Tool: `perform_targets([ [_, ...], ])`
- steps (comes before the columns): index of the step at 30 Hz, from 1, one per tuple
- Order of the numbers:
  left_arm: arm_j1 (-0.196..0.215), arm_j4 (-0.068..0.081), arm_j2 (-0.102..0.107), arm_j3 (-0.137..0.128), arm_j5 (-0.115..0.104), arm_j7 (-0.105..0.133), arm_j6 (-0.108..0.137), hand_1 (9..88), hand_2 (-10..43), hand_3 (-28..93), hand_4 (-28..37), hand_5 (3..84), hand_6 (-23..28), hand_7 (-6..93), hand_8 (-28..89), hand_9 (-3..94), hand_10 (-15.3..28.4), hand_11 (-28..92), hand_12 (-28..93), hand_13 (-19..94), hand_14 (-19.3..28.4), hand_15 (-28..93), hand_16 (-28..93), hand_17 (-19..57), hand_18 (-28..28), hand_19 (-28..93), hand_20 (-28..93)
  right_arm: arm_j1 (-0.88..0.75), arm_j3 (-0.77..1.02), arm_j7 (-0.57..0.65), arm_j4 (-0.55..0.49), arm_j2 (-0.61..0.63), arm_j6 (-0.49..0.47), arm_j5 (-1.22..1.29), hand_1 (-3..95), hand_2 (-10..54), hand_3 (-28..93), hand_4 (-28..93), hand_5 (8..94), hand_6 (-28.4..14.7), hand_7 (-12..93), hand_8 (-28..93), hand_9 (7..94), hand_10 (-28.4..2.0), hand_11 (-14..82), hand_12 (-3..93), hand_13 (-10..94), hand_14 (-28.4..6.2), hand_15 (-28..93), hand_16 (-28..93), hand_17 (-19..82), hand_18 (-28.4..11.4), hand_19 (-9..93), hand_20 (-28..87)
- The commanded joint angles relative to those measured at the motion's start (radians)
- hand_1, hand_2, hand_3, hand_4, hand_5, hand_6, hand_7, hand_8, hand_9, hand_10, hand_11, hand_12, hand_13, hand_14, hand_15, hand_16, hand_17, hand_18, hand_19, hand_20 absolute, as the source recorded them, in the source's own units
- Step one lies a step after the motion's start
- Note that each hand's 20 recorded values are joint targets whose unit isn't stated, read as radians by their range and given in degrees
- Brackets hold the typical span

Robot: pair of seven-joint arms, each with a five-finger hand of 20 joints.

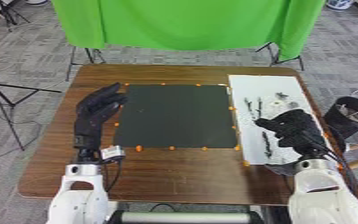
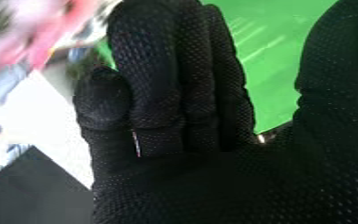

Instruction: Arrange flowers

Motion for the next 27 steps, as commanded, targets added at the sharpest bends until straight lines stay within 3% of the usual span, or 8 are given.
perform_targets([
  [1, 0.036, -0.011, 0.014, -0.009, -0.005, -0.023, -0.009, 41.5, -9.5, 61, -13.3, 52.0, -0.2, 20.3, -10, 53.4, 11.7, 24, 13, 47, 15.3, 28, 1, 16.3, 14.4, 29, 30, -0.01, -0.009, 0.086, 0.056, -0.008, -0.02, -0.181, 33.4, -9.5, 66, -26, 70.9, -3.3, 23, -5, 78.7, -13.4, 35.9, 30.9, 82, -7.9, 52, 28, 51, -17.4, 88, 51],
  [17, 0.035, -0.01, 0.024, 0.001, 0.002, -0.036, -0.03, 41.6, -9.5, 61, -13.4, 51.8, -0.1, 20.2, -10, 53.0, 11.7, 25, 13, 47, 15.2, 28, 0, 16.2, 14.3, 29, 29, 0.014, -0.097, 0.13, 0.168, -0.028, -0.028, -0.19, 35.2, -9.5, 65, -23, 73.5, -3.6, 21, -6, 82.9, -13.3, 33.1, 29.3, 88, -6.1, 49, 29, 56, -15.6, 91, 45],
  [22, 0.026, -0.006, 0.026, 0.005, 0.007, -0.039, -0.04, 41.7, -9.5, 61, -13.4, 51.8, 0.0, 20.1, -10, 53.0, 11.7, 25, 13, 47, 15.2, 28, 0, 16.1, 14.3, 29, 29, 0.022, -0.107, 0.156, 0.168, -0.026, -0.096, -0.175, 36.7, -9.5, 65, -22, 73.8, -3.9, 20, -6, 83.2, -13.5, 32.2, 29.1, 88, -5.8, 49, 30, 57, -14.4, 91, 43],
  [27, 0.028, -0.009, 0.033, 0.004, 0.006, -0.041, -0.04, 41.7, -9.5, 61, -13.3, 51.7, 0.0, 20.1, -10, 52.9, 11.7, 25, 13, 47, 15.2, 28, 0, 16.1, 14.3, 29, 29, 0.038, -0.114, 0.21, 0.132, -0.029, -0.267, -0.139, 39.5, -9.5, 67, -18, 73.3, -4.3, 19, -6, 83.4, -13.6, 30.9, 28.2, 89, -5.0, 47, 30, 59, -12.8, 90, 41],
])
